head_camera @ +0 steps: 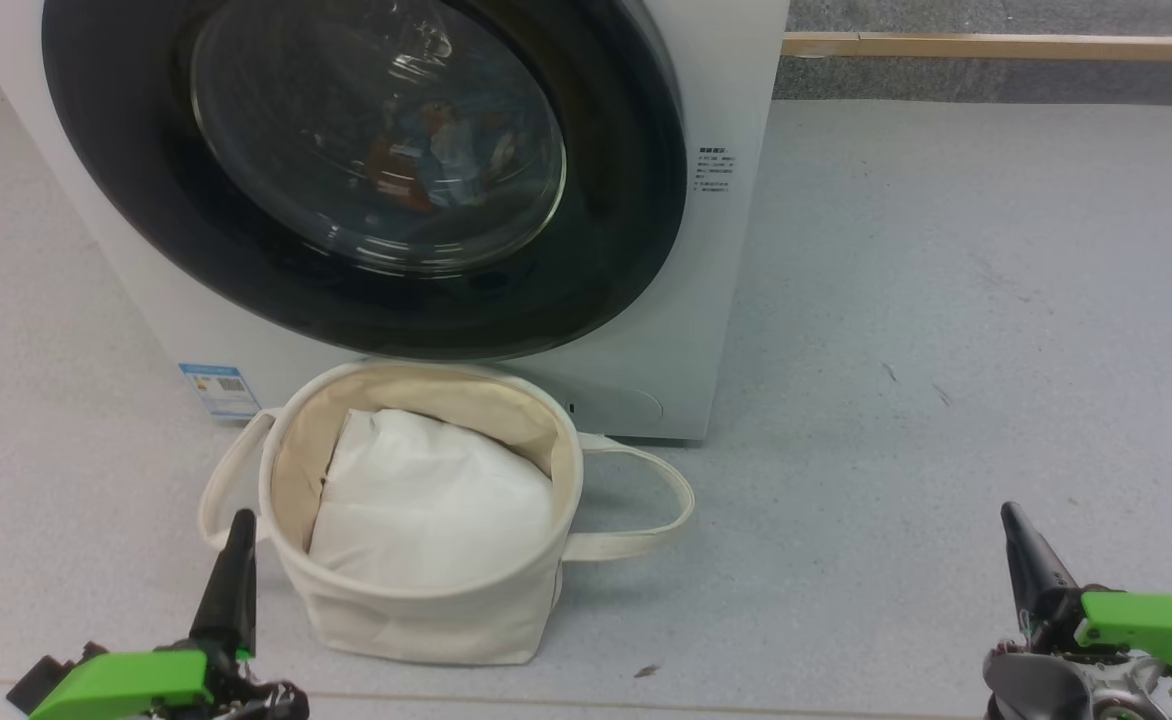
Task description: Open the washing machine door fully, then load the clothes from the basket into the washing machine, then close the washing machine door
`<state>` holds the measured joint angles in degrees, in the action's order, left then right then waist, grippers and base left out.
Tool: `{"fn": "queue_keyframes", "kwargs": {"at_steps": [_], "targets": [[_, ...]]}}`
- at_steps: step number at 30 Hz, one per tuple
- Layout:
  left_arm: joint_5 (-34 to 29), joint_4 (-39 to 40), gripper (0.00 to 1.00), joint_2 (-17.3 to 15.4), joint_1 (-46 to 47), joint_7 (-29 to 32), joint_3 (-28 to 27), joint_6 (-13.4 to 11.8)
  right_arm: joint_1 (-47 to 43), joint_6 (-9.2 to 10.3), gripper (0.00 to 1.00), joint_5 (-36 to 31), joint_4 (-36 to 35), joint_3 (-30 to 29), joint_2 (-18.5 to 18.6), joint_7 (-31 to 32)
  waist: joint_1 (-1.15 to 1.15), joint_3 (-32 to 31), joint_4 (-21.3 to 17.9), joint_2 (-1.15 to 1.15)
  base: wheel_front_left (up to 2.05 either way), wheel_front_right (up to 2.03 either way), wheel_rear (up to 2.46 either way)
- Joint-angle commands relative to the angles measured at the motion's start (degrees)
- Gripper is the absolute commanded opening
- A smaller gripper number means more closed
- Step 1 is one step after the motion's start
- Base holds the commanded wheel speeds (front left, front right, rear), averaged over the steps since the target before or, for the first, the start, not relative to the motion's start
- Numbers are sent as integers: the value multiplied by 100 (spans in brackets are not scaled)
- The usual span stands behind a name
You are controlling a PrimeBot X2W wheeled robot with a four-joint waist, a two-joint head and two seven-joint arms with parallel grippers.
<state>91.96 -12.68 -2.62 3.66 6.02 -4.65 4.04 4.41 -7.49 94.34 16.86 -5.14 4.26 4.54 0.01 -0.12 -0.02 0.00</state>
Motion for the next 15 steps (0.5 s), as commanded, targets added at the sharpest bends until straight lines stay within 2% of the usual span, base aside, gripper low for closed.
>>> {"fn": "queue_keyframes", "kwargs": {"at_steps": [1,15], "targets": [[15,222,0,-26,240,44,-198,-2,266,0,0,26,-218,138,81,-25,-1,0,0,0,0,0,0],[15,222,0,-26,240,44,-198,-2,263,0,0,57,-221,173,107,-53,-1,0,0,0,0,0,0]]}}
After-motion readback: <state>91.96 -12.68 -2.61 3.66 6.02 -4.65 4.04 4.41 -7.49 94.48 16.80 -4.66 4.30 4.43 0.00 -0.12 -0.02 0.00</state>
